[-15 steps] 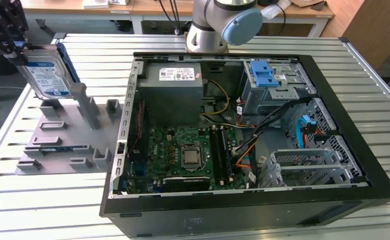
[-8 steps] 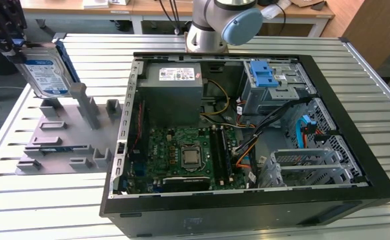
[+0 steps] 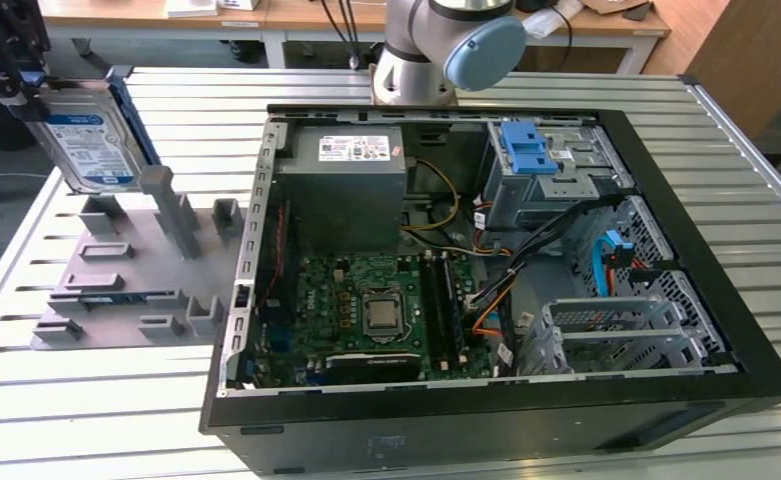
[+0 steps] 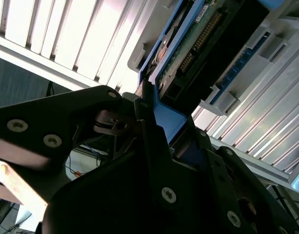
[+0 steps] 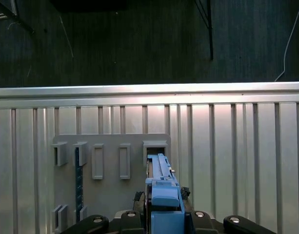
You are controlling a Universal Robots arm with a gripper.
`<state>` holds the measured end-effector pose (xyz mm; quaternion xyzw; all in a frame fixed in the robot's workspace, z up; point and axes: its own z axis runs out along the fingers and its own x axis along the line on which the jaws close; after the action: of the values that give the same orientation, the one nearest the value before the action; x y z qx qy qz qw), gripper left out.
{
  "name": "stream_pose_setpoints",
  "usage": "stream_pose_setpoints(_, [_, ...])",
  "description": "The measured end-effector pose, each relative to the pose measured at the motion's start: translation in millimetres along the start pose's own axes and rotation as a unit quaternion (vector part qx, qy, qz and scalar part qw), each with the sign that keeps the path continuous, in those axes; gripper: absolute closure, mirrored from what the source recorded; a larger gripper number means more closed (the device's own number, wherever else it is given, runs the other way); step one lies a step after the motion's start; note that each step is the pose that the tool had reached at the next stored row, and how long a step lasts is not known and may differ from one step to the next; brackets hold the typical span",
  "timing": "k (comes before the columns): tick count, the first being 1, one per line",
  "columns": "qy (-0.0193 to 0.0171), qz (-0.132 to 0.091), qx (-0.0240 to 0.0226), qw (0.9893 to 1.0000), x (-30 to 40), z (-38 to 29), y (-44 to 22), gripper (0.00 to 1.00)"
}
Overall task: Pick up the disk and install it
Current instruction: 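Pick up the disk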
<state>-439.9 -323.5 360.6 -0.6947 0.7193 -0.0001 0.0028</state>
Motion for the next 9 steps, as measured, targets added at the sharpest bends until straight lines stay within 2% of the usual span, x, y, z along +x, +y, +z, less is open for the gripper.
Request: stream_pose_setpoints(9, [0.0, 0.0, 0.0, 1.0, 0.0, -7.8, 0.0, 0.64])
